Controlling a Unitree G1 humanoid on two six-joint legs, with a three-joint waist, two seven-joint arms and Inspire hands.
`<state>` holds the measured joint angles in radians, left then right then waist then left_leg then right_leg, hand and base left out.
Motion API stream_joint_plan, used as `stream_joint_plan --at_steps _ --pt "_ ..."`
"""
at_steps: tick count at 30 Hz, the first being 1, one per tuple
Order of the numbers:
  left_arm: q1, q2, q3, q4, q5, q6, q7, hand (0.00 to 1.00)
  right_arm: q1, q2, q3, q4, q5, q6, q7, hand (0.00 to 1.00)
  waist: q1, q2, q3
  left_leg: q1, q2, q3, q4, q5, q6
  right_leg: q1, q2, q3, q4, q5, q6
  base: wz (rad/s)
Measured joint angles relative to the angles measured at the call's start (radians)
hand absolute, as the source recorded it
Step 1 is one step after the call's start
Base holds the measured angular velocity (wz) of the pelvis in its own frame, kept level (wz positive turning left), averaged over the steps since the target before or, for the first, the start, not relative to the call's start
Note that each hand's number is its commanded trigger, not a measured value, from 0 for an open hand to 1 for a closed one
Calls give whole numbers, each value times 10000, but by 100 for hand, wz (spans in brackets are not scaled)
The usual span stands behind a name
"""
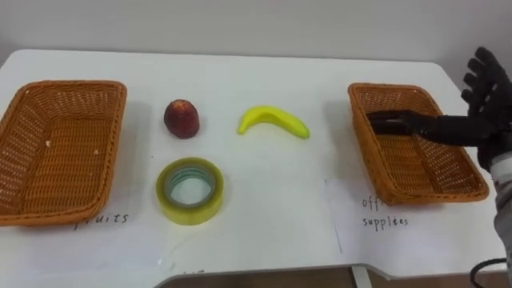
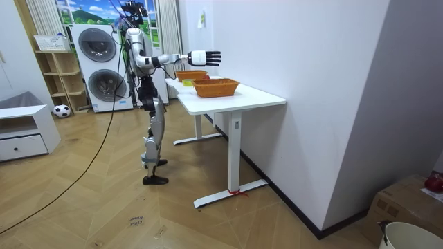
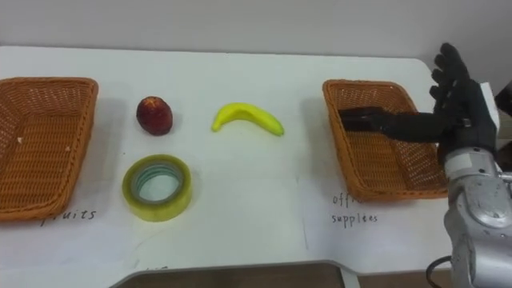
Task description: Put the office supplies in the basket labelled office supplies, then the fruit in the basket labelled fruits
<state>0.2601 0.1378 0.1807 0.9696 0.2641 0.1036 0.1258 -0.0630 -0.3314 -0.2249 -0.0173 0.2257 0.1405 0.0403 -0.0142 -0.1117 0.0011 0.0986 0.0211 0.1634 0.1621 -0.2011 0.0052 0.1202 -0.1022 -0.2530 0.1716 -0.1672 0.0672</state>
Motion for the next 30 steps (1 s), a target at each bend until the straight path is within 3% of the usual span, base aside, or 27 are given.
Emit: stream_joint_plan --at_steps 14,24,30 --pt "-247 130 -295 -81 -363 -200 -24 0 -560 17 1191 -738 12 -91 137 0 594 -34 0 -124 -11 -230 30 1 -1 13 -2 -322 -12 0 0 5" --pt "52 242 -703 -87 -180 -198 126 0 -562 145 2439 -736 -200 -135 276 0 1082 46 51 -239 -18 -609 92 2 -4 140 -15 -978 -33 0 1 11" --pt "129 235 -895 -95 128 -186 444 0 -561 347 2803 -748 -14 -197 257 0 1355 38 10 -354 -46 -881 112 20 -20 159 -16 -1087 -45 -1 2 13"
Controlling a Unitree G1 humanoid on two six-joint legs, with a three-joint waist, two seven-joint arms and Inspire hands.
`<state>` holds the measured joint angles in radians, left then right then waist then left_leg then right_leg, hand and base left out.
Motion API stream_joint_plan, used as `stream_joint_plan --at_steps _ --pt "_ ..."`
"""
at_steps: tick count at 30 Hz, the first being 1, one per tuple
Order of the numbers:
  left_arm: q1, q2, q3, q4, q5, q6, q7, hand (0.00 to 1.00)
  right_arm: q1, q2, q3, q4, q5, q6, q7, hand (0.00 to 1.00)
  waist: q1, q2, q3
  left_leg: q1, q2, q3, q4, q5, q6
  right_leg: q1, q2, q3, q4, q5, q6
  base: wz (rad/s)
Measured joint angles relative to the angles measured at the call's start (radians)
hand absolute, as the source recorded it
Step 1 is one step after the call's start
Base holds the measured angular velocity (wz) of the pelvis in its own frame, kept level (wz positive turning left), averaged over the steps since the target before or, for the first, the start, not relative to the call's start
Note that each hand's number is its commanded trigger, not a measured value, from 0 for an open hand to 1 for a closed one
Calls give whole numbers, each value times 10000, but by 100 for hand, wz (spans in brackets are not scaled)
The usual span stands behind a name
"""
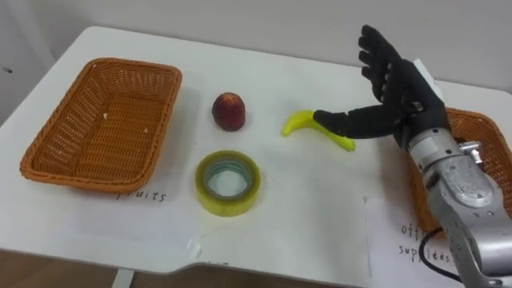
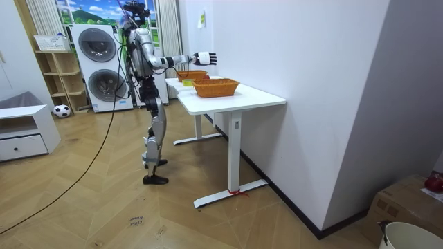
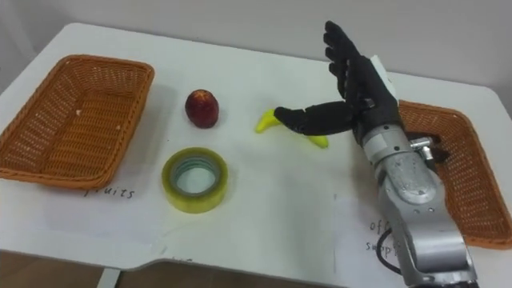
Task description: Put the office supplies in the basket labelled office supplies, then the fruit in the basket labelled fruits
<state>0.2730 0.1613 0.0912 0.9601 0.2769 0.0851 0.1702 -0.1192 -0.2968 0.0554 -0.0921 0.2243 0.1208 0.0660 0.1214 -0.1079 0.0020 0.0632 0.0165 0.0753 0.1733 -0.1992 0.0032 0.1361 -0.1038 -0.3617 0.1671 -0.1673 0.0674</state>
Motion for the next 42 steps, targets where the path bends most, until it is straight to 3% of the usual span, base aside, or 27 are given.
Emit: stream_joint_plan --at_steps 4,13,27,42 --pt "148 -32 -2 -390 106 10 49 0 3 147 520 0 -384 -36 32 0 226 6 2 27 -10 -34 48 0 1 18 -7 25 -3 0 0 4" --pt "27 -168 -184 -388 95 -7 134 0 3 421 1126 89 -701 -342 163 0 321 166 111 -38 -27 -98 92 1 3 59 -12 24 -24 0 0 2" --pt "-316 -265 -398 -381 97 38 137 0 -24 506 2094 833 -1151 -341 217 0 816 176 44 -198 -47 -148 157 3 3 -56 -27 -2 -7 0 0 1" --pt "-145 -261 -546 -361 104 269 131 0 -195 1028 2148 929 -1236 -335 -209 0 878 207 110 -291 -73 -319 170 3 5 -56 -30 -144 -7 0 1 3"
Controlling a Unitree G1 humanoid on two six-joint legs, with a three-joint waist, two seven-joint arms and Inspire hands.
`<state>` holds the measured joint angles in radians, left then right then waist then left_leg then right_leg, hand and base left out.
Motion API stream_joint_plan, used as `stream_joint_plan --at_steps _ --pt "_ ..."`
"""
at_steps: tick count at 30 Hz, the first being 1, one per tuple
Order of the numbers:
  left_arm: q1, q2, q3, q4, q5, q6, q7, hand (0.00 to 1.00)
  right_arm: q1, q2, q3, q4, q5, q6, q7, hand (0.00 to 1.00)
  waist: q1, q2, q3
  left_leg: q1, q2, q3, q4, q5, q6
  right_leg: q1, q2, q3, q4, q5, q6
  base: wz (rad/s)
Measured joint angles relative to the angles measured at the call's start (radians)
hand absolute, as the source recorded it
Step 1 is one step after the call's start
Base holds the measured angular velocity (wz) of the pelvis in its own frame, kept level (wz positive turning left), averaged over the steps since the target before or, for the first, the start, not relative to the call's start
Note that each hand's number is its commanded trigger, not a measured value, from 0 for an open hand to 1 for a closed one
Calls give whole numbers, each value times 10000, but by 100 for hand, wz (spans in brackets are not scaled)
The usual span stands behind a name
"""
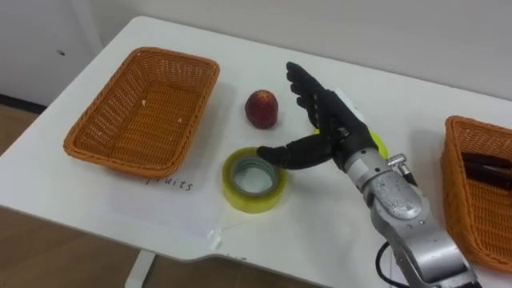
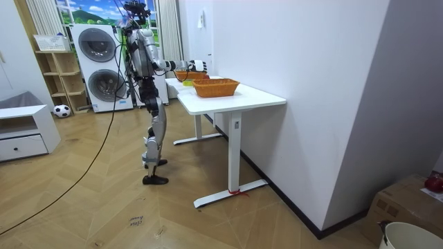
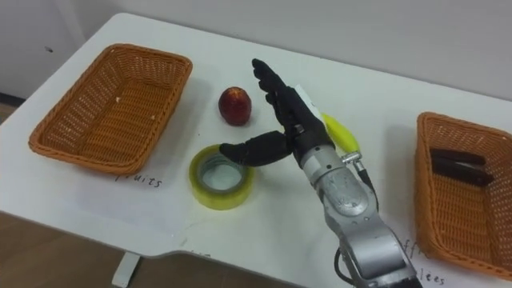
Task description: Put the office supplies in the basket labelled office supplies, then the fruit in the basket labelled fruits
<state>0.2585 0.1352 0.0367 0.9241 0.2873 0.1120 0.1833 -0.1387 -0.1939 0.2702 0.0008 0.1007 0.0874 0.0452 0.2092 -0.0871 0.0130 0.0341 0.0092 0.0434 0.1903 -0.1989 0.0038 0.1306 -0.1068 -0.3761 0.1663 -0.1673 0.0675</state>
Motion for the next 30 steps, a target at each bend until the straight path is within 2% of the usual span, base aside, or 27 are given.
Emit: stream_joint_plan --at_steps 7,15,30 --pt "38 -2 -19 6 25 115 -13 0 0 125 152 424 -531 -1 -291 0 138 -1 10 -91 -26 -112 71 0 0 5 -15 -175 -1 0 0 5" --pt "50 -12 -24 13 286 121 -49 0 0 239 244 831 -1098 -17 -373 0 189 123 83 -231 -42 -223 147 0 1 -45 -19 -240 -1 0 0 3" --pt "-3 -64 -105 12 317 122 -203 0 0 303 578 1516 -1516 -51 -574 0 196 236 28 -220 -41 -224 164 0 1 -94 -19 -227 -11 0 0 0"
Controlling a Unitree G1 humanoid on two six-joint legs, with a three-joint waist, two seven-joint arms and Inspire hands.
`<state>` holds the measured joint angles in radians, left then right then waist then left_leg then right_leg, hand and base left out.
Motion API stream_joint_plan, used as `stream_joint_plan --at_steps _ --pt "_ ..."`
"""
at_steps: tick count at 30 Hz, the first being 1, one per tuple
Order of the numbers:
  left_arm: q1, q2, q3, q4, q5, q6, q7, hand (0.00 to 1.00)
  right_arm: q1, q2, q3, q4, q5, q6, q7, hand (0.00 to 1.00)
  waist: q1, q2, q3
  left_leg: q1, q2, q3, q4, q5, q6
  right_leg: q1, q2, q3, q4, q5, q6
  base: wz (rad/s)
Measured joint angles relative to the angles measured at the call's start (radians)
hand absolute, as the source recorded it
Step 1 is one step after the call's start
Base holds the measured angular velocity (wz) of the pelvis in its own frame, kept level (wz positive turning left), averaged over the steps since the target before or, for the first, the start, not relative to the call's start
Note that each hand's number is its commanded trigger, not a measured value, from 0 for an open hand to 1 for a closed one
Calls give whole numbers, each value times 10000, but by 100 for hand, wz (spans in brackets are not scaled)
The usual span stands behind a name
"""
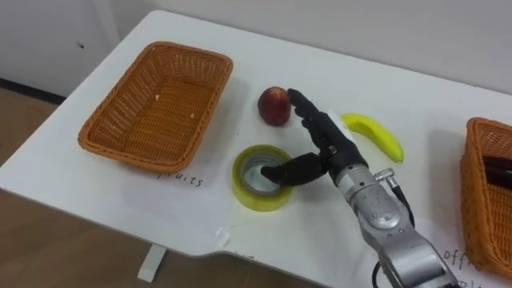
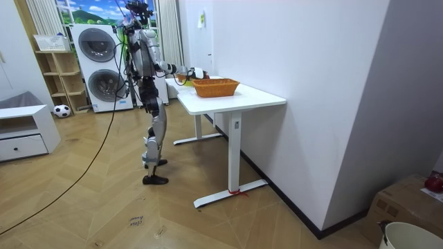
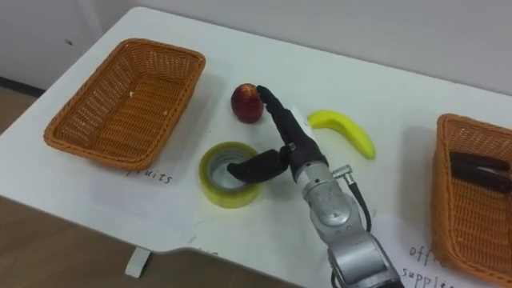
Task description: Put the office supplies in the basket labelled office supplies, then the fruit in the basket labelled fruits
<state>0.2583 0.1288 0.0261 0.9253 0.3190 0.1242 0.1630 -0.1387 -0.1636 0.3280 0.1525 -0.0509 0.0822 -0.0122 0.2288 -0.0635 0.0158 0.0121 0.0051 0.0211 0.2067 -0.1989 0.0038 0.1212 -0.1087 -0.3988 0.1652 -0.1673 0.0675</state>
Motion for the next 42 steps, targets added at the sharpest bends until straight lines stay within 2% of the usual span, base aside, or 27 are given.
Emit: stream_joint_plan --at_steps 6,14,17,19,24,26,28,30,33,42 --pt "2 -12 -1 0 6 1 -4 0 0 5 87 61 -89 0 5 0 -6 18 11 -2 -3 8 1 0 1 -1 -4 1 -3 0 0 0" --pt "141 -33 -103 -33 -2 76 -98 0 2 2 127 59 -1974 5 19 0 -33 10 -7 -23 0 49 -15 0 1 0 -4 33 10 -1 1 -1" --pt "93 -31 -102 -37 8 105 -282 0 2 1 132 51 -2752 14 61 0 -40 -25 -52 -43 0 39 -16 0 1 -13 -3 19 12 0 1 0" --pt "79 -30 -102 -43 8 159 -355 0 2 2 135 41 -3050 17 166 0 -37 -58 -112 -42 -1 30 -16 0 1 -10 -4 14 15 0 1 0" --pt "144 -16 -104 -259 0 211 -389 0 1 -13 145 -11 -3161 76 373 0 -35 -155 -175 -25 -10 12 -14 1 3 12 -16 -17 23 0 1 0" --pt "146 15 -102 -258 -12 221 -416 0 1 -30 144 -12 -3167 99 439 0 -45 -197 -163 -10 -14 4 -10 3 6 43 -20 1 21 -1 1 0" --pt "144 70 -74 -259 -9 229 -461 0 1 -53 134 -49 -3170 218 605 0 -39 -281 -100 -8 -16 -8 -1 5 9 61 -20 20 19 -1 1 0" --pt "161 79 22 -289 -6 276 -538 0 0 -59 129 -102 -3237 289 743 0 -46 -346 -78 -15 -16 -8 0 5 9 58 -19 16 19 -1 1 0" --pt "161 106 117 -430 -4 385 -690 0 -2 -66 110 -164 -3416 345 999 0 -49 -432 -92 -20 -22 -22 4 3 10 65 -20 4 22 0 0 1" --pt "81 141 120 -431 -6 433 -904 0 -9 -129 10 -158 -3436 425 1407 0 -47 -417 -77 -2 -26 -73 61 3 9 134 -12 33 12 -1 1 1"
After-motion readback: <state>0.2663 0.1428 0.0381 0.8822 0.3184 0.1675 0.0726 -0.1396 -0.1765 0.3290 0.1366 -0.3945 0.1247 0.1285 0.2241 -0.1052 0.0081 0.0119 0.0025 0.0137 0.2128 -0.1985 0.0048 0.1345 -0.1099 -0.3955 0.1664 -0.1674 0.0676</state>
